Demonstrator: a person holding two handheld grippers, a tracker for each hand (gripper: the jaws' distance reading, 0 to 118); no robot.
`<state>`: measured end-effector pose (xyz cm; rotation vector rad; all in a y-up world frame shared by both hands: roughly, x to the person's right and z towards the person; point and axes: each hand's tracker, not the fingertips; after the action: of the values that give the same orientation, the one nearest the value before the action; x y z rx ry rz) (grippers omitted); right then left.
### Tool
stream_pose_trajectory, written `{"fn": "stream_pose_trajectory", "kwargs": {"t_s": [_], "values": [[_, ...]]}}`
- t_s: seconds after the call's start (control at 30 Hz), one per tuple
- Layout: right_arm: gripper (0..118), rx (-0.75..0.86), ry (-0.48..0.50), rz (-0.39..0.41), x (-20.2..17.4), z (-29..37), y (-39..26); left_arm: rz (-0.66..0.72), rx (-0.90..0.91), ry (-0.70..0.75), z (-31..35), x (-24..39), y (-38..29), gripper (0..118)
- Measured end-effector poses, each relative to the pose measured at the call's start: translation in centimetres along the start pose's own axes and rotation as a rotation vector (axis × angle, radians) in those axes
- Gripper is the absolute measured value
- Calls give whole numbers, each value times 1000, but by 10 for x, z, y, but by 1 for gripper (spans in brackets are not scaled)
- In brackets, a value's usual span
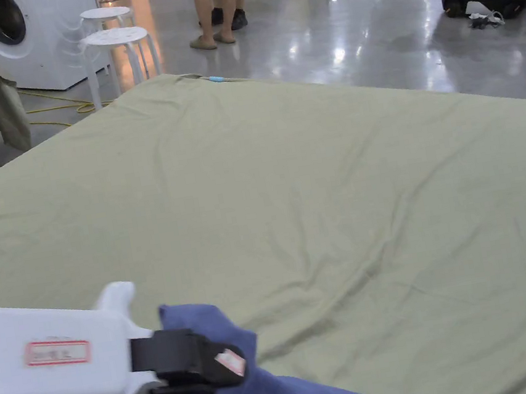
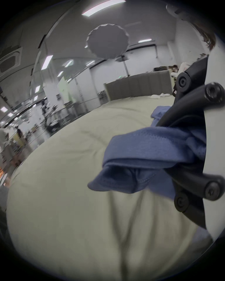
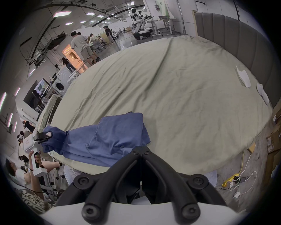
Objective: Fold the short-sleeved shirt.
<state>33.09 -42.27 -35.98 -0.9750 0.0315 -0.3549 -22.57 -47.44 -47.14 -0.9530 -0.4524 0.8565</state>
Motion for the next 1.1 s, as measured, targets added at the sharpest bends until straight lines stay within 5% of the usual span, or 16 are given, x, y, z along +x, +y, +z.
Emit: {"fn": "stream_pose_trajectory", "kwargs": {"t_s": [0.27,0.4,0.43,0.5,0.53,0.67,0.77,0.9,1.1], "values": [[2,19,9,-79,30,10,-15,20,-207,1,-130,7,-32,7],[2,21,-50,-116,45,10,-20,152,-90,-137,-136,4,-45,23],[2,18,-64,-125,48,9,-20,186,-78,-193,-134,3,-48,29],[2,16,-66,-142,52,6,-19,218,-91,-340,-130,6,-51,85],[2,15,-59,-154,54,5,-19,221,-118,-371,-126,9,-51,92],[3,6,-37,-162,54,-4,-18,192,-251,-342,-113,18,-44,91],[3,-10,-27,-147,53,-10,-21,67,-202,-272,-93,26,-40,75],[3,-40,-27,-149,54,-21,-20,-79,-242,-110,-109,55,-33,76],[3,-34,17,-170,58,-17,-24,-78,-345,18,-145,92,-22,76]]}}
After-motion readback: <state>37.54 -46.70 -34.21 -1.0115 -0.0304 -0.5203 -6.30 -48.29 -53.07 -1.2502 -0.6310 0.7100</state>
